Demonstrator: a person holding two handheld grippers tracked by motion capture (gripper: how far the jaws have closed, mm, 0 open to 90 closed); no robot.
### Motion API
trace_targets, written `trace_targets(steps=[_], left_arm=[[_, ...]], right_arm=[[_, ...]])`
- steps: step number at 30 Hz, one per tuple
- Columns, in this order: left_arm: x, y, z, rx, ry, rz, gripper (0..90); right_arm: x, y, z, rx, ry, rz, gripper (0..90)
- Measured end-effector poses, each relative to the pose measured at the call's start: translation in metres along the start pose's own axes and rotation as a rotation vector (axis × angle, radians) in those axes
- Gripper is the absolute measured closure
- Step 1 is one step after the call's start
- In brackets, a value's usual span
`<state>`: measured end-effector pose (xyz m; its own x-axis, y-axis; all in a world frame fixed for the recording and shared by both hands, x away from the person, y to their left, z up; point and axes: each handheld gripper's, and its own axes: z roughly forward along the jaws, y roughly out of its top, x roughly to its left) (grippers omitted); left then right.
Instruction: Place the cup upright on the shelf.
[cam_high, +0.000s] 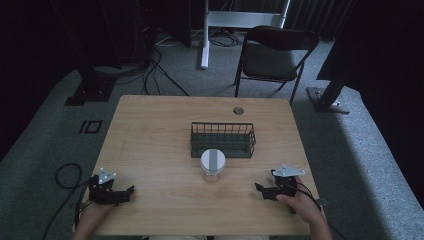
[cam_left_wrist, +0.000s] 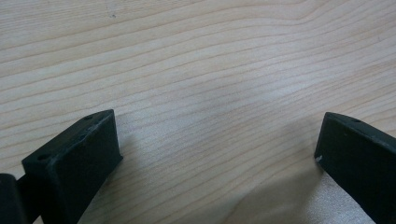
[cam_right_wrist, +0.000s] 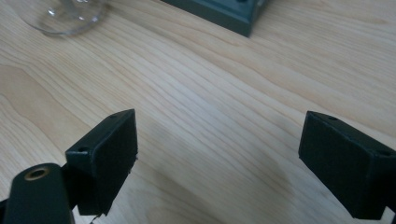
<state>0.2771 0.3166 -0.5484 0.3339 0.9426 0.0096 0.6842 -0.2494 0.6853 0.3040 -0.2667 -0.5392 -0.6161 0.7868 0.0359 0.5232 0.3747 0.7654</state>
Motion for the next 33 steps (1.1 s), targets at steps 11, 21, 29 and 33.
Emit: trace_targets(steps=[11, 21, 29, 33], left_arm=[[0.0, 0.0, 0.0, 0.0, 0.0, 0.0, 0.1], [0.0, 0.0, 0.0, 0.0, 0.0, 0.0, 0.1], [0.0, 0.0, 0.0, 0.0, 0.0, 0.0, 0.1], [0.0, 0.0, 0.0, 0.0, 0.0, 0.0, 0.1]], right_arm=[[0.018, 0.012, 0.014, -0.009, 0.049, -0.037, 11.4], [0.038, 0.021, 0.029, -0.015, 0.099, -0.089, 11.4], [0.051, 0.03, 0.037, -0.032, 0.124, -0.111, 11.5], [0.056, 0.035, 0.04, -0.049, 0.137, -0.116, 11.5]])
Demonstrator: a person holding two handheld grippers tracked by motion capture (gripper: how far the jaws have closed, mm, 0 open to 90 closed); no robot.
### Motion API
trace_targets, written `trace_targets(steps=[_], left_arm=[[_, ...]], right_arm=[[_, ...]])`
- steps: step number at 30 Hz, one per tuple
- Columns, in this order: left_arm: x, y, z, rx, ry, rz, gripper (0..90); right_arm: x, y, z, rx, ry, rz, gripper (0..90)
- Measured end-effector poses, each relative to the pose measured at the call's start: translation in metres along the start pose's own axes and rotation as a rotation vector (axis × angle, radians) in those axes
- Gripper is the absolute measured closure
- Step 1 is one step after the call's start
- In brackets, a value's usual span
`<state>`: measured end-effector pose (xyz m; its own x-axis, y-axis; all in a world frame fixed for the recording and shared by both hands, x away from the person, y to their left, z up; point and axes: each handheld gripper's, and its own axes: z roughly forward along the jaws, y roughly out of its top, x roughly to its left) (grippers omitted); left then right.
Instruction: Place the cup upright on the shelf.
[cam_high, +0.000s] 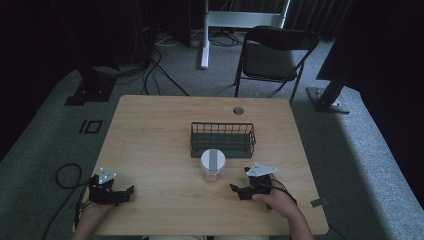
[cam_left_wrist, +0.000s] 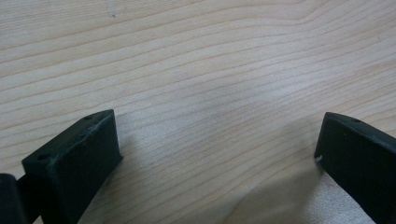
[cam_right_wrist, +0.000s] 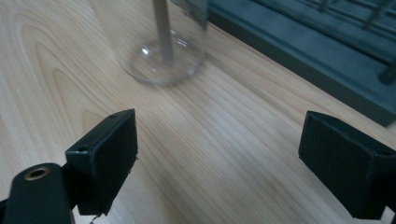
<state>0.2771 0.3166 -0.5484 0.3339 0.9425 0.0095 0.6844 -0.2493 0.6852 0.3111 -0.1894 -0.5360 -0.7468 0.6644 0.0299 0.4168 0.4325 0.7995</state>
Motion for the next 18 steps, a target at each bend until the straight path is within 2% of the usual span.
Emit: trace_targets(steps=[18], left_arm=[[0.0, 0.0, 0.0, 0.0, 0.0, 0.0, 0.1]], right_arm=[[0.017, 0.019, 0.021, -0.066, 0.024, -0.012, 11.5]])
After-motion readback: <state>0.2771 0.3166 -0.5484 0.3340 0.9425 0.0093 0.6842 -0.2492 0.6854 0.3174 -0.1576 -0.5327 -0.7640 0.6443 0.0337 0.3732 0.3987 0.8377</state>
